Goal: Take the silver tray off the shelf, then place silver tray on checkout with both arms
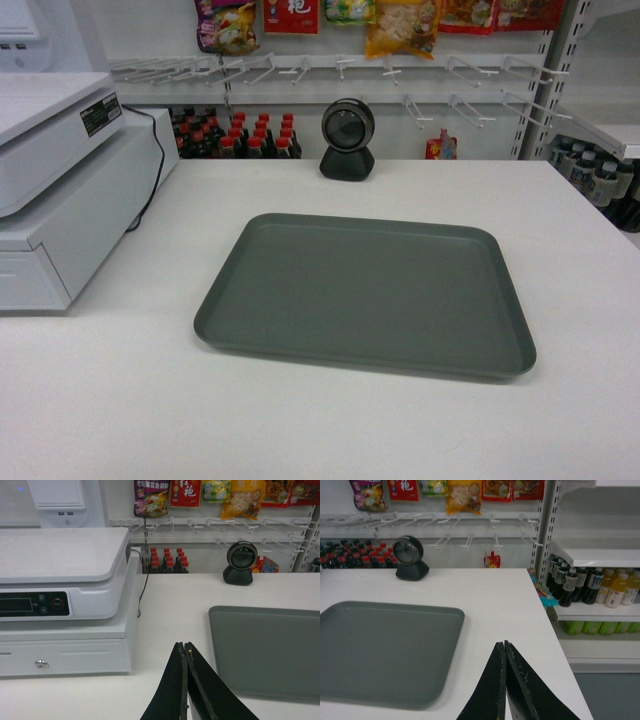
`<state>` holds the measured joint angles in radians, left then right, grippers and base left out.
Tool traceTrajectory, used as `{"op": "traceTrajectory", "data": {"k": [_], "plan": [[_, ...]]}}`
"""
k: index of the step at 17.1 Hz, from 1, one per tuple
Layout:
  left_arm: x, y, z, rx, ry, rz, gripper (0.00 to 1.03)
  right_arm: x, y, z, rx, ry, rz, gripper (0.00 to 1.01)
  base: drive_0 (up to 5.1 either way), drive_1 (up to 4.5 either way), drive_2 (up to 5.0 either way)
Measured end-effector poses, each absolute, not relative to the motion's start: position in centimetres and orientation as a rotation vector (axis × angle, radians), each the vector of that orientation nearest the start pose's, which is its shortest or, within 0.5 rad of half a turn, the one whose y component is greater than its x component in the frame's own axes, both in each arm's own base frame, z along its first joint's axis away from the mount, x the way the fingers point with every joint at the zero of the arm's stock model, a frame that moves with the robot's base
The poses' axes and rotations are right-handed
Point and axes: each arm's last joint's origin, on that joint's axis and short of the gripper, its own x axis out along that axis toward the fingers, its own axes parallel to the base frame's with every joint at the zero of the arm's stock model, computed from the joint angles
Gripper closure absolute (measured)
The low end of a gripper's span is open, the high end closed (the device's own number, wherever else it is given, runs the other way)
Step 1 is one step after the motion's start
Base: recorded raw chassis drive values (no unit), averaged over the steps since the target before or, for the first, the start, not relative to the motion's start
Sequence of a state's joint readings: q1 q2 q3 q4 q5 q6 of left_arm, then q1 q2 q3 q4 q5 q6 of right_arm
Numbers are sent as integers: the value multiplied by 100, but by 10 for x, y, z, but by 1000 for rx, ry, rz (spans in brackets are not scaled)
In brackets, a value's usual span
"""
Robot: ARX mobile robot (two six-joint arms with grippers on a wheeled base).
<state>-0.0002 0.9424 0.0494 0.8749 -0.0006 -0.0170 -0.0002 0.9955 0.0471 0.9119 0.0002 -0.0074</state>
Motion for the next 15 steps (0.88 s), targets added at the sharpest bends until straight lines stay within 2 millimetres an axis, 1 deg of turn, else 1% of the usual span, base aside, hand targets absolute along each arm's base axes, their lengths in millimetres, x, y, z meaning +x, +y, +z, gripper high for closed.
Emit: {"op": "traceTrajectory", "data": {"k": [1,2,5,8,15], "plan": [[158,0,162,-17,20,0,102,160,0,164,-7,7,0,99,0,0,0],[154,0,163,-17,15,1,102,156,0,165,-8,-1,0,99,0,0,0],[145,0,164,-17,13,0,102,146,0,161,-7,22,0,99,0,0,0],[136,0,166,-17,4,0,102,137,0,166,-7,1,0,99,0,0,0],[118,0,170,-17,-11,0,102,119,0,171,-8,-14,0,99,0,0,0]]}}
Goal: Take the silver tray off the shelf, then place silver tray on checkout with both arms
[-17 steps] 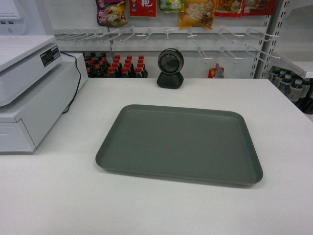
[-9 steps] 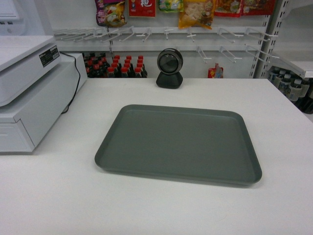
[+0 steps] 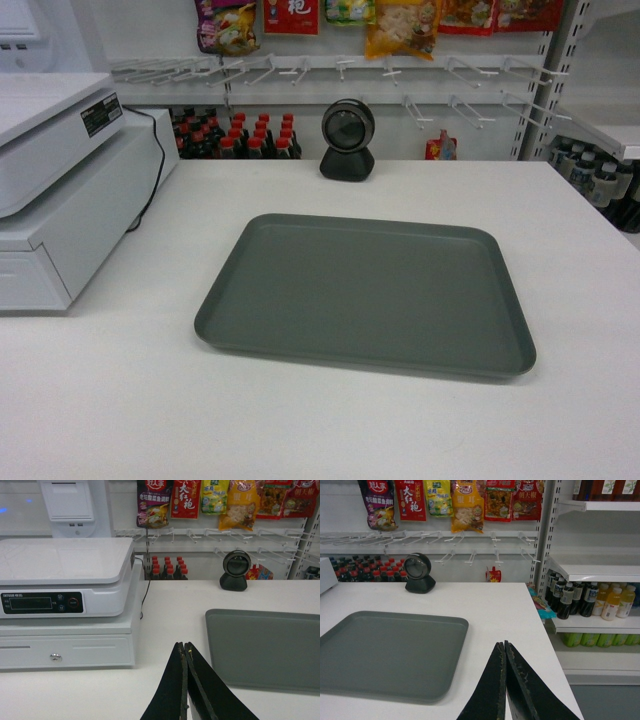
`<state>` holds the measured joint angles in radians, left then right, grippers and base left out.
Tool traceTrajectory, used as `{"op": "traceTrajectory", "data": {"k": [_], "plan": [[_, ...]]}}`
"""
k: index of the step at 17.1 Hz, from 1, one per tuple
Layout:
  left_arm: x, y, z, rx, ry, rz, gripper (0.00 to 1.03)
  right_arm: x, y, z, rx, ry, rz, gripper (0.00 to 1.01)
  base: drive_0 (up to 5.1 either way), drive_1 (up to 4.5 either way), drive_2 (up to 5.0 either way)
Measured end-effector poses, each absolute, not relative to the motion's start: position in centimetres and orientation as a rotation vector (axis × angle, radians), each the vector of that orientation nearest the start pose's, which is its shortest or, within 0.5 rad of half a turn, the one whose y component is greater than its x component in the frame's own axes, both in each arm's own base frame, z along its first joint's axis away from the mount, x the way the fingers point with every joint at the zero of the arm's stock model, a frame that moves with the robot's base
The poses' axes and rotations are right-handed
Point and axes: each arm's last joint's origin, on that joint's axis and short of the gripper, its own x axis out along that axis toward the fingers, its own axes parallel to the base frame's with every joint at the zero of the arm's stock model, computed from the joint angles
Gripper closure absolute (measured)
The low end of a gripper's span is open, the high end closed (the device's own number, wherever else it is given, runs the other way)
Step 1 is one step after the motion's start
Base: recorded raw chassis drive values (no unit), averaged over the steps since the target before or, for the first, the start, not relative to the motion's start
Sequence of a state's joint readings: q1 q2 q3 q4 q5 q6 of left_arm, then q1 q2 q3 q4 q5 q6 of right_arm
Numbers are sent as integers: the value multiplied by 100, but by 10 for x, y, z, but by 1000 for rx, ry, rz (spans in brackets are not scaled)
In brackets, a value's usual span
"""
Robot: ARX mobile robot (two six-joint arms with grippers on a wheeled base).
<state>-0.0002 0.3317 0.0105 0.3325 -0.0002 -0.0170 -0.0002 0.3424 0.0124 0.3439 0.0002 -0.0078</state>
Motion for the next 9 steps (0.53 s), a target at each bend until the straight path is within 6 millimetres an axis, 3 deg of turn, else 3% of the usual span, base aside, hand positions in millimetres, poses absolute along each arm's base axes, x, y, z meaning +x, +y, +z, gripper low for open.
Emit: {"op": "traceTrajectory", "data": {"k": [9], "plan": [[104,0,167,-17,18,1,102,106,0,169,-7,0,0,99,0,0,0]]}}
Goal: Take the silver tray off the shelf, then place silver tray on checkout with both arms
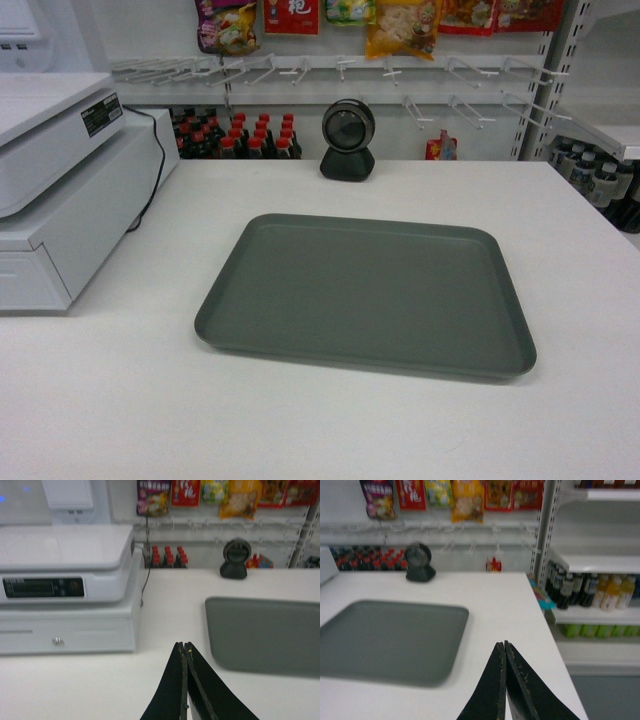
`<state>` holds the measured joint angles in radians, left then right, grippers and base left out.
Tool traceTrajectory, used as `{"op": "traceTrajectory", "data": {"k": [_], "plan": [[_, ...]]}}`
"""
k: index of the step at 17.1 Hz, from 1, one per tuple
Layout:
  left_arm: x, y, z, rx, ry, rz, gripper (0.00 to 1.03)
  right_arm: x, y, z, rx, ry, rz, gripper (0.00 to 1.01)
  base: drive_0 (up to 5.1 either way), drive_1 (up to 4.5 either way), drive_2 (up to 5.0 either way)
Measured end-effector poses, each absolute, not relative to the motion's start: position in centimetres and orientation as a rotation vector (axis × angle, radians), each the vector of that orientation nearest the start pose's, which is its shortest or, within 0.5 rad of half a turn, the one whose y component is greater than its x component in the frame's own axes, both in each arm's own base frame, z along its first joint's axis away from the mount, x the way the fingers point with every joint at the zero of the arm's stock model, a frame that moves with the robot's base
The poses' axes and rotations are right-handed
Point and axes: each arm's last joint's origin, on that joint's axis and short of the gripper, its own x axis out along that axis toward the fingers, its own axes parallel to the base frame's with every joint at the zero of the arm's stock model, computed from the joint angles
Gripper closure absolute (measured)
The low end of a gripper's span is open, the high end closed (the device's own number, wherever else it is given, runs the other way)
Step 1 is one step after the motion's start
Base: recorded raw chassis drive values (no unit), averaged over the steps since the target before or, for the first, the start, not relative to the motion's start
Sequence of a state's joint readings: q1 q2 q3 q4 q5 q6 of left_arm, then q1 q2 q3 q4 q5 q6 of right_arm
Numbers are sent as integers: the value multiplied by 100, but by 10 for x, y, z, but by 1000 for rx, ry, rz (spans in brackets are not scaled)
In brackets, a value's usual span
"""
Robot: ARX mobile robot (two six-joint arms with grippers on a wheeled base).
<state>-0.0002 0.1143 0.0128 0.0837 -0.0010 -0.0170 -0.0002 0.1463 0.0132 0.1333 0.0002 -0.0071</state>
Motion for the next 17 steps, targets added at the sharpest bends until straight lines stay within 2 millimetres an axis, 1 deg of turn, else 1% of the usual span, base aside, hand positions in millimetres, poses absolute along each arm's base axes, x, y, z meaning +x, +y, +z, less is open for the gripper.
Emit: {"op": "traceTrajectory", "data": {"k": [1,2,3,4,5,7,8,12,13,14,17], "plan": [[98,0,164,-17,23,2,102,99,0,164,-7,34,-1,99,0,0,0],[97,0,169,-17,-20,0,102,97,0,169,-7,-23,1,99,0,0,0],[98,0,166,-17,9,-3,102,97,0,167,-7,1,0,99,0,0,0],[98,0,166,-17,7,-1,102,97,0,167,-7,-2,0,99,0,0,0],[98,0,166,-17,4,0,98,97,0,167,-7,-4,0,96,0,0,0],[98,0,166,-17,3,0,73,97,0,167,-7,-5,0,71,0,0,0],[98,0,166,-17,3,0,62,97,0,167,-7,-5,0,60,0,0,0],[98,0,166,-17,3,0,12,97,0,167,-7,-5,0,9,0,0,0],[98,0,166,-17,3,0,3,97,0,167,-7,-5,0,1,0,0,0],[98,0,166,-17,3,0,6,97,0,167,-7,-5,0,4,0,0,0],[98,0,166,-17,3,0,5,97,0,167,-7,-5,0,3,0,0,0]]}}
